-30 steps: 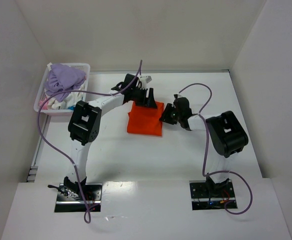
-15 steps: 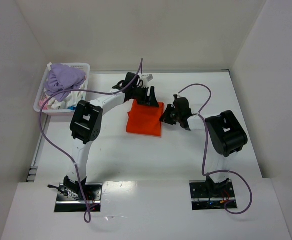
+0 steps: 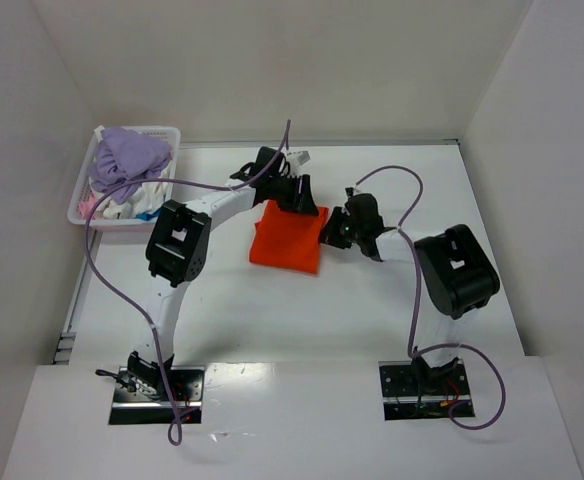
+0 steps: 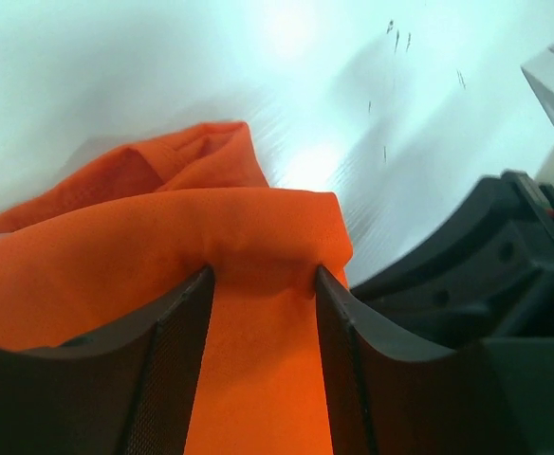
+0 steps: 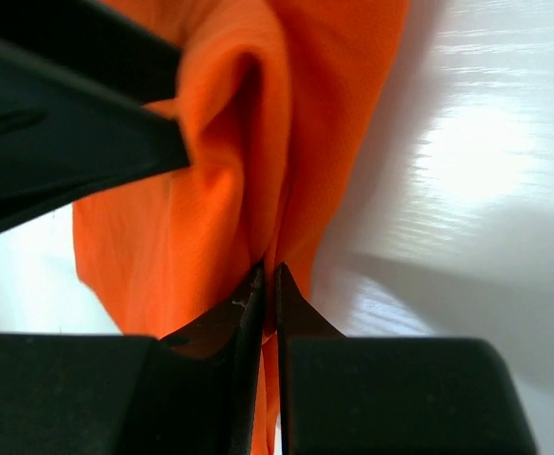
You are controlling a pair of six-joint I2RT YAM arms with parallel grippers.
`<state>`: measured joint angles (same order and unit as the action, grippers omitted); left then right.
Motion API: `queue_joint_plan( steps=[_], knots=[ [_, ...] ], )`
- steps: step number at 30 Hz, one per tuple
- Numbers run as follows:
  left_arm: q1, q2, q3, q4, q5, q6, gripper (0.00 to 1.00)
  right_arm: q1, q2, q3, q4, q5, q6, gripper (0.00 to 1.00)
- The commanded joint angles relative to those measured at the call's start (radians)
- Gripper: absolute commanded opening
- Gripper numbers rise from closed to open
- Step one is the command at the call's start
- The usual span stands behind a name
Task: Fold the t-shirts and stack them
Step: Fold the long partially folded tshirt into a neat square
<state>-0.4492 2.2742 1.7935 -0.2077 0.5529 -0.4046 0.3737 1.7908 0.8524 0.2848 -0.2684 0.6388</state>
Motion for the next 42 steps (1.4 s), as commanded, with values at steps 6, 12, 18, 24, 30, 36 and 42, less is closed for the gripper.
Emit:
queue_joint_plan(
  steps=[6, 12, 18, 24, 30, 36, 42],
  knots=[
    [-0.003, 0.033, 0.059, 0.05, -0.025, -0.037, 0.55, 0.025, -0.08, -0.021, -0.018, -0.029, -0.002, 0.12],
    [-0.003, 0.042, 0.06, 0.059, -0.025, -0.046, 0.59, 0.07, -0.08, -0.042, -0.018, -0.038, 0.007, 0.15],
    [-0.003, 0.042, 0.06, 0.059, -0.025, -0.046, 0.59, 0.12, -0.061, -0.033, -0.039, -0.029, 0.007, 0.15],
    [-0.003, 0.06, 0.069, 0.059, -0.025, -0.046, 0.59, 0.171, -0.061, -0.042, -0.039, -0.015, 0.025, 0.16],
    [-0.003, 0.061, 0.058, 0.059, -0.025, -0.037, 0.59, 0.18, -0.07, -0.052, -0.107, 0.049, 0.025, 0.37],
    [-0.003, -0.019, 0.024, 0.059, -0.054, -0.016, 0.6, 0.18, -0.218, -0.081, -0.22, 0.234, 0.013, 0.71],
    [0.026, -0.157, -0.031, 0.034, -0.111, 0.021, 0.7, 0.107, -0.468, -0.101, -0.289, 0.299, 0.013, 0.76]
  ],
)
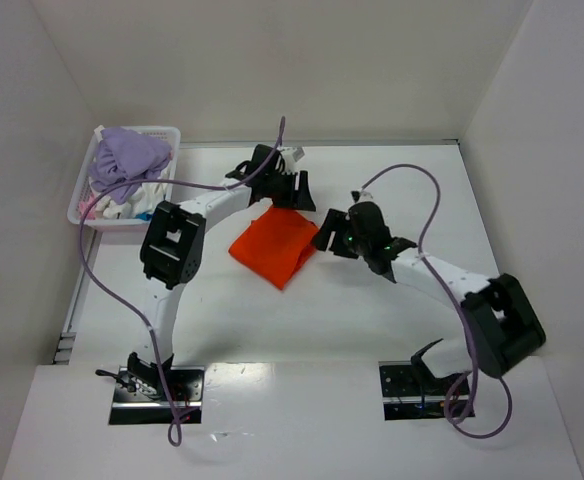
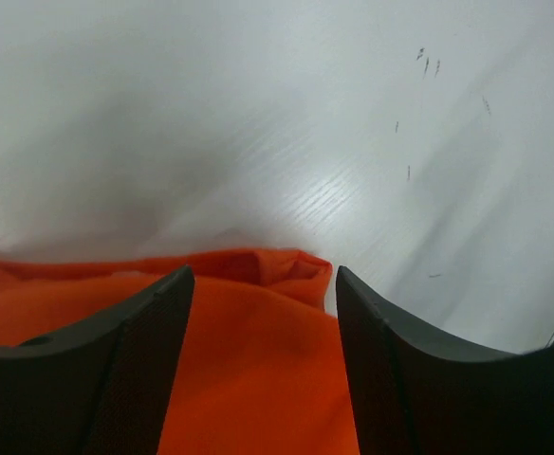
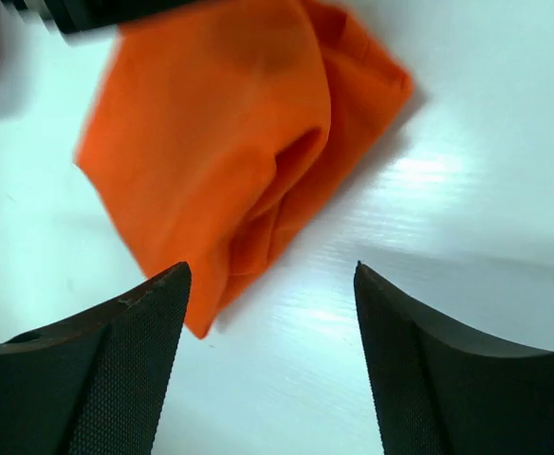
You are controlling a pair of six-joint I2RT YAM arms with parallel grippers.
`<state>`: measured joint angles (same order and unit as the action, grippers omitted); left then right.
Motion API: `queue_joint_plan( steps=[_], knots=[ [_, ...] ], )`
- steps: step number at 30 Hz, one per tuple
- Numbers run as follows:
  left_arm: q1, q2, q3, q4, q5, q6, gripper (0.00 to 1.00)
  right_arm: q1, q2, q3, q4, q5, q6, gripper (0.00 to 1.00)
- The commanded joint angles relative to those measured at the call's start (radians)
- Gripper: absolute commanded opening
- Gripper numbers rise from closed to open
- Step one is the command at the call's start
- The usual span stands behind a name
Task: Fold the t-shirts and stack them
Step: Fold the long partially folded tshirt into a neat square
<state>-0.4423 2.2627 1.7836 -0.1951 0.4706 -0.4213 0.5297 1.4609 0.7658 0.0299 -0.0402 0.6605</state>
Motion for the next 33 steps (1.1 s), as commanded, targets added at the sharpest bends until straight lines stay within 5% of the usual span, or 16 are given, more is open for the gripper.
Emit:
queue_joint_plan(
  steps=[1, 6, 10, 14, 15, 19, 33],
  knots=[
    [0.019, -0.166, -0.038, 0.022, -0.042, 0.038, 0.7, -0.069, -0.167, -0.014, -0.035, 0.056, -0.009, 0.72],
    [0.039, -0.299, -0.159, 0.04, -0.116, 0.038, 0.73, -0.128, -0.235, 0.009, -0.012, 0.004, -0.009, 0.45],
    [0.06, -0.344, -0.266, 0.04, -0.2, 0.027, 0.73, -0.128, -0.137, 0.047, 0.031, -0.076, -0.018, 0.3],
    [0.094, -0.388, -0.404, 0.085, -0.211, -0.026, 0.52, -0.128, -0.044, 0.078, 0.102, -0.167, 0.027, 0.14],
    [0.094, -0.402, -0.426, 0.085, -0.211, -0.027, 0.4, -0.117, -0.031, 0.078, 0.114, -0.181, 0.027, 0.14],
    [0.094, -0.39, -0.464, 0.105, -0.17, -0.027, 0.22, -0.076, 0.039, 0.13, 0.136, -0.191, 0.027, 0.13],
    [0.094, -0.284, -0.464, 0.095, -0.17, -0.036, 0.14, -0.036, 0.286, 0.294, 0.139, -0.213, 0.048, 0.11]
  ],
)
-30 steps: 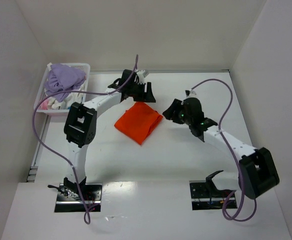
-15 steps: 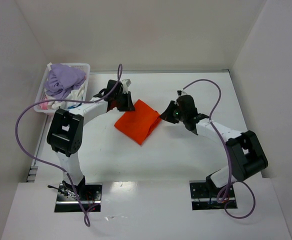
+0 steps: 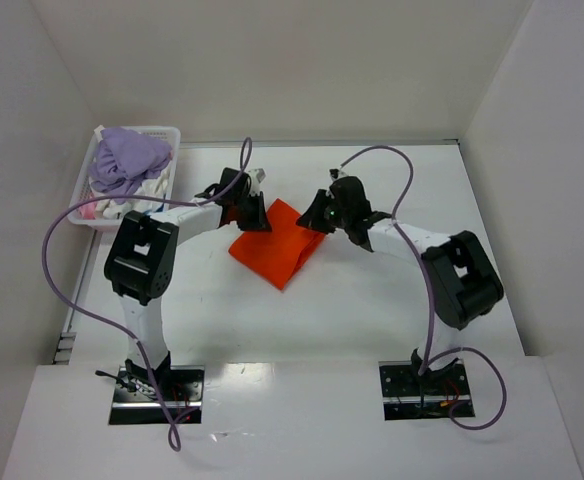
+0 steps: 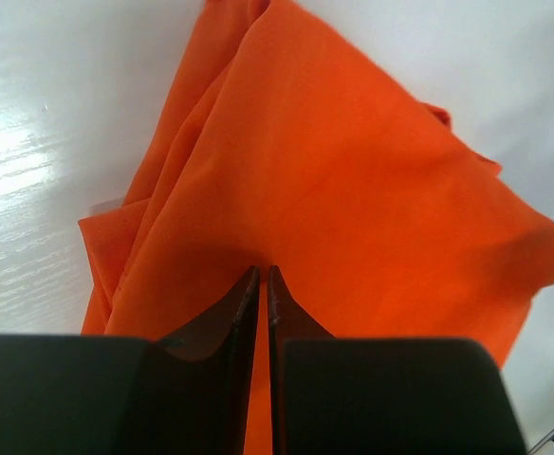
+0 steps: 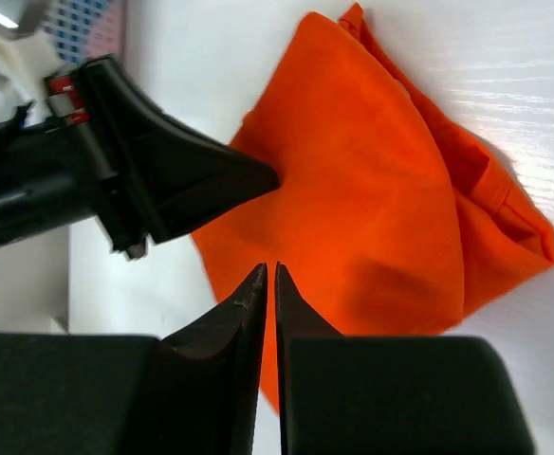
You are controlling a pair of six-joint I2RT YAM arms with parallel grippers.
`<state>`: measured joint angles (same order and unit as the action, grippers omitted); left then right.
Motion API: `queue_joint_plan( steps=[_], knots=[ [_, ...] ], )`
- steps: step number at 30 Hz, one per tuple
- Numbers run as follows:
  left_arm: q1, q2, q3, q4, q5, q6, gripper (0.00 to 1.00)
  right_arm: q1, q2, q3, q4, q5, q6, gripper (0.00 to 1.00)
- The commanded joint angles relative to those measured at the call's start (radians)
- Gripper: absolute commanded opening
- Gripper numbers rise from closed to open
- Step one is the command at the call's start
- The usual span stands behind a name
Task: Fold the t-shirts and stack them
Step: Fold the long partially folded tshirt into a neat square
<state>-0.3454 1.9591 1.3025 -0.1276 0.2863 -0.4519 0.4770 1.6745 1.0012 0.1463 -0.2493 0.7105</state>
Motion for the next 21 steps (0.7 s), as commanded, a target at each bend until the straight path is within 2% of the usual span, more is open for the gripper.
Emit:
queue_joint_plan(
  steps=[1, 7, 13, 21],
  knots=[
    [-0.003, 0.02, 0.026, 0.028, 0.014, -0.005, 0.14, 0.017, 0.092, 0.069, -0.006, 0.007, -0.014, 0.1],
    [0.016, 0.053, 0.038, 0.028, 0.014, -0.016, 0.14, 0.017, 0.133, 0.045, -0.036, 0.065, -0.023, 0.09],
    [0.026, 0.054, 0.047, 0.028, 0.025, -0.016, 0.14, 0.017, 0.071, -0.018, -0.036, 0.137, -0.043, 0.09],
    [0.036, 0.054, 0.057, 0.028, 0.036, -0.016, 0.15, -0.023, 0.062, -0.082, -0.045, 0.16, -0.091, 0.1]
  ],
)
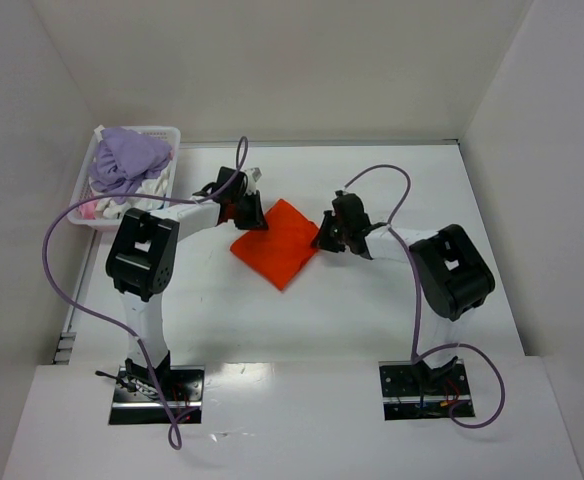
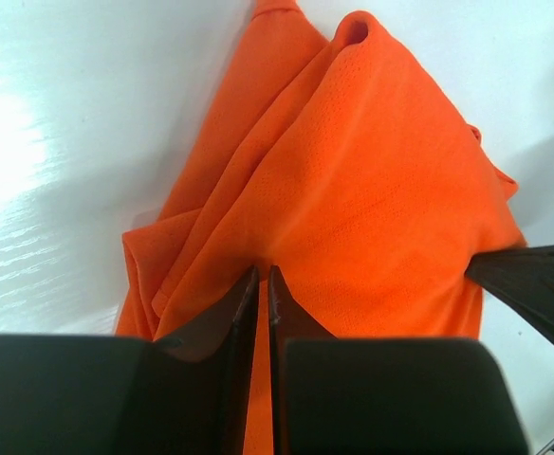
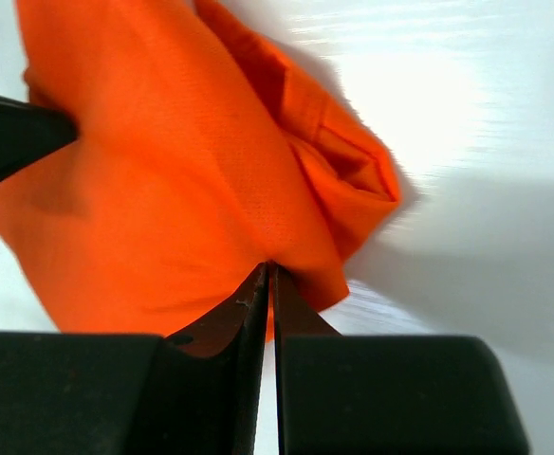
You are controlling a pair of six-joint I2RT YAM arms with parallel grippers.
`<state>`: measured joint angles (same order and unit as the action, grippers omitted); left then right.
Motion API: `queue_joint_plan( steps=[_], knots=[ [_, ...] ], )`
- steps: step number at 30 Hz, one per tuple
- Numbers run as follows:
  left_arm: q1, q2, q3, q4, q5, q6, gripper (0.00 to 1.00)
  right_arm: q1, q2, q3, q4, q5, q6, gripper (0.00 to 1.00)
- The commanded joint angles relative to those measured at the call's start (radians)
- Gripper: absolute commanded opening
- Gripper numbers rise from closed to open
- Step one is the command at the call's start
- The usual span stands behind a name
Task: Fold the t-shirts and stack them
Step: Fold the long partially folded tshirt into a neat square
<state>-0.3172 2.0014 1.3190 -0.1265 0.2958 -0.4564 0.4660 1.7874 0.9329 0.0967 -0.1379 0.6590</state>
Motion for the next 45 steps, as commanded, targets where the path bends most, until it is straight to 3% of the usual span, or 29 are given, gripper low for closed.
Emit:
queue_joint_plan(
  steps=[1, 7, 12, 18, 19, 26, 32, 35, 41, 45],
  knots=[
    [0.007, 0.011, 0.04, 0.018, 0.026, -0.011, 0.15, -0.012, -0.051, -0.014, 0.005, 0.064, -0.039, 0.1],
    [0.007, -0.007, 0.06, -0.016, 0.017, 0.018, 0.18, -0.044, -0.075, 0.007, -0.017, 0.055, -0.048, 0.1],
    [0.007, -0.084, 0.06, -0.042, -0.021, 0.027, 0.23, -0.073, -0.201, 0.038, -0.057, 0.066, -0.078, 0.14],
    [0.017, -0.236, -0.02, -0.058, -0.03, 0.027, 0.47, -0.082, -0.299, 0.086, -0.095, 0.028, -0.087, 0.15],
    [0.017, -0.254, -0.035, -0.058, -0.03, 0.016, 0.51, -0.082, -0.312, 0.086, -0.095, 0.015, -0.075, 0.2],
    [0.017, -0.332, -0.164, -0.084, -0.196, -0.018, 0.76, -0.07, -0.362, -0.069, -0.054, -0.043, 0.011, 0.28],
    [0.017, -0.3, -0.237, -0.033, -0.205, -0.041, 0.78, -0.047, -0.381, -0.141, -0.041, -0.019, 0.024, 0.31],
    [0.026, -0.273, -0.237, -0.033, -0.195, -0.041, 0.78, -0.036, -0.381, -0.151, -0.032, -0.019, 0.034, 0.26],
    [0.026, -0.228, -0.237, -0.033, -0.175, -0.031, 0.78, -0.018, -0.315, -0.161, 0.012, -0.003, 0.053, 0.26],
    [0.026, -0.208, -0.237, -0.042, -0.175, -0.031, 0.68, -0.009, -0.247, -0.161, 0.024, -0.003, 0.062, 0.24]
  ],
)
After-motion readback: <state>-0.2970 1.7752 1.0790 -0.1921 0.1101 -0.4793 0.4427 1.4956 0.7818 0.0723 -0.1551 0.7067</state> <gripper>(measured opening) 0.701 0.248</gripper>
